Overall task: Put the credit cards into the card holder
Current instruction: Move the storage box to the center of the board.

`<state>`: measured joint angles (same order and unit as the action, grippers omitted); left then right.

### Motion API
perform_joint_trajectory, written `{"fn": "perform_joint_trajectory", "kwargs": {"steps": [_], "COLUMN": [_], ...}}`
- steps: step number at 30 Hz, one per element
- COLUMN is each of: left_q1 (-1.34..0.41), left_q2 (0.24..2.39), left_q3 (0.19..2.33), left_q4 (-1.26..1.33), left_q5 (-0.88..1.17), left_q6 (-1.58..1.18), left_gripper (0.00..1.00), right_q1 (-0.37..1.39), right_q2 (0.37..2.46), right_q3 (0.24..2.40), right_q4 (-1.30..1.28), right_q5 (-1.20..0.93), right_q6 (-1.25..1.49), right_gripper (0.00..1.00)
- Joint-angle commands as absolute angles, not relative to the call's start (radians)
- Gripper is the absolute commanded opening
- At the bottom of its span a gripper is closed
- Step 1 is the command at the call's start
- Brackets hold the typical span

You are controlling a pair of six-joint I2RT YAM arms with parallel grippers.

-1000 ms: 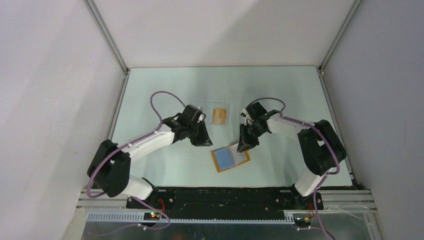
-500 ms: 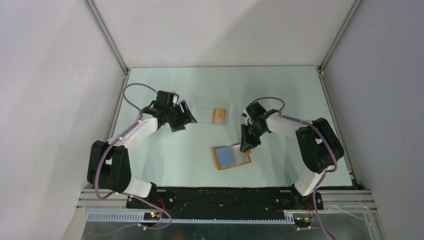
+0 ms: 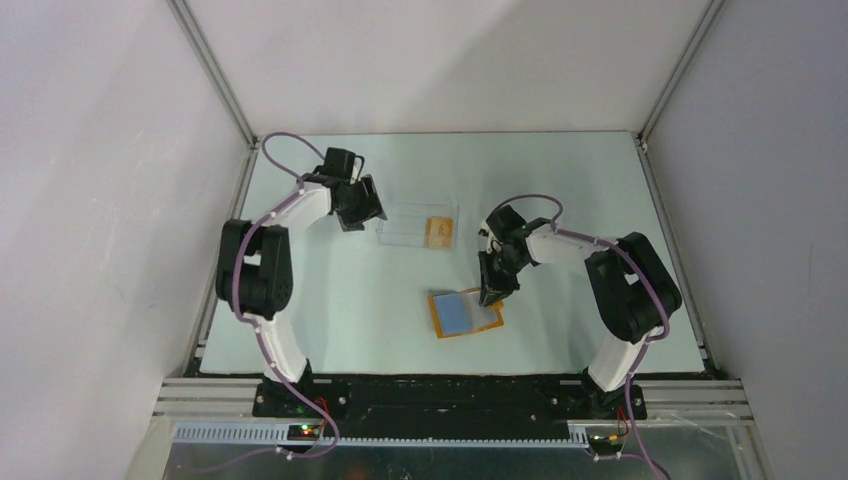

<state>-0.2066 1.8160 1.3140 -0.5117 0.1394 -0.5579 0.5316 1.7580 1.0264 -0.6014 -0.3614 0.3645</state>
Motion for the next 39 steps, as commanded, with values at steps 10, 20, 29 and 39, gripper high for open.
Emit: {"fn": "perform_joint_trajectory", "kwargs": {"steps": [10,20,29,39], "left_q1": [-0.201,-0.204,-0.227,-0.246], "left_q2": [1.919,1.738,1.605,1.585], "left_q3": [1.366,1.184,1.066,1.104], "left_q4": [-0.55,-0.557,-0.578,-0.665], "left_q5": [0.156,0.104,0.118,0.063], "left_q6": [-0.455,-0.405,-0.339,-0.278], "left_gripper": [0.3,0.0,0.0,0.29], "right_q1": [0.565,0.572,0.582,0.595], "right_q2": [1.76,1.743,1.724,1.696], "right_q3": [1.031,1.031,1.032,1.032], "right_q4": [-0.605,-0.617,-0.624,-0.632], "right_q5": [-0.386,-0.398,-0.402,-0.416], "right_q6": [0.345,0.341,0.343,0.346], "right_gripper": [0.17,0.17,0.17,0.18]}}
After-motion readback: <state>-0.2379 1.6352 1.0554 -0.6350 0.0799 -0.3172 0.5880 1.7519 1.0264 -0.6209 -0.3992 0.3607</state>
